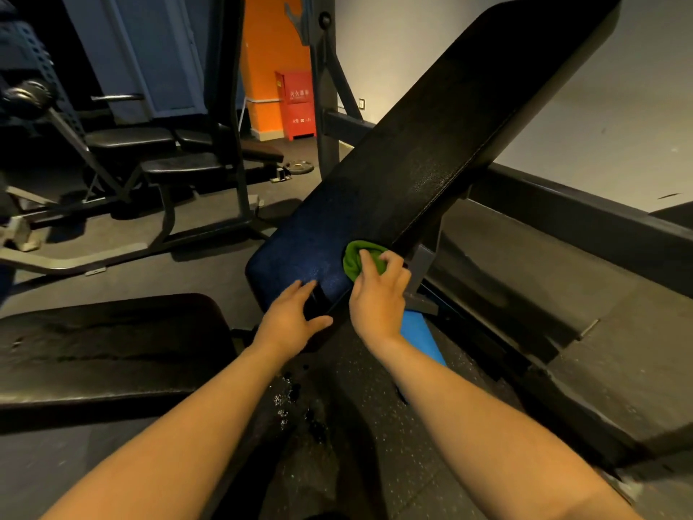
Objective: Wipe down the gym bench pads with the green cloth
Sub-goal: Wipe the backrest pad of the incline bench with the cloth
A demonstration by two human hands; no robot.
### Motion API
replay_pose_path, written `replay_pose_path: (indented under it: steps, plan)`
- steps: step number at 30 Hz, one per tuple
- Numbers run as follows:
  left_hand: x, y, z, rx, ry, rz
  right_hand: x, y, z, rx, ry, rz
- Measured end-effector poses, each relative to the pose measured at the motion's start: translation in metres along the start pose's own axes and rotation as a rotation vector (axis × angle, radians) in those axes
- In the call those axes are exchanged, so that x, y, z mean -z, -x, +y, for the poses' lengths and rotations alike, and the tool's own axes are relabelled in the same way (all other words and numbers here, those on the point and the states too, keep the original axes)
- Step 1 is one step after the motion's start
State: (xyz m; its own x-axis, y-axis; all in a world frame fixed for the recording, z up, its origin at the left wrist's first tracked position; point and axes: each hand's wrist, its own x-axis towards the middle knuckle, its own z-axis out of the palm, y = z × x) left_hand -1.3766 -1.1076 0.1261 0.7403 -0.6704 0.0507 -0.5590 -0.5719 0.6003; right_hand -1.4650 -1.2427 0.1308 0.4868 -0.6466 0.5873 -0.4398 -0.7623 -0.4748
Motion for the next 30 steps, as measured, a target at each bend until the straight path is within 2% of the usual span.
replay_pose_path:
  steps: [3, 7, 9, 11, 14, 16, 22, 30]
  plan:
    - [-0.006, 0.012, -0.013, 0.096, -0.011, 0.063, -0.009, 0.039, -0.014, 0.016, -0.041, -0.109]
    - [-0.006, 0.014, -0.015, 0.046, -0.031, -0.001, -0.013, 0.065, -0.025, 0.015, -0.111, -0.189]
    - [0.0, 0.016, -0.022, 0.032, -0.016, -0.045, -0.007, 0.056, -0.018, 0.08, -0.13, -0.219]
    - [0.005, 0.018, -0.032, 0.025, 0.005, -0.091, 0.001, 0.038, -0.004, 0.115, -0.153, -0.167]
    - [0.005, 0.019, -0.044, 0.001, 0.066, -0.115, 0.002, 0.015, 0.007, -0.029, -0.208, -0.01]
    - [0.001, 0.021, -0.049, -0.02, 0.104, -0.114, -0.007, 0.022, -0.001, -0.069, -0.184, 0.016]
    - [-0.003, 0.029, -0.064, -0.08, 0.133, -0.131, -0.046, 0.091, -0.031, -0.081, -0.174, -0.042]
    - [-0.003, 0.039, -0.071, -0.036, 0.423, -0.036, -0.056, 0.127, -0.045, -0.016, -0.139, -0.169]
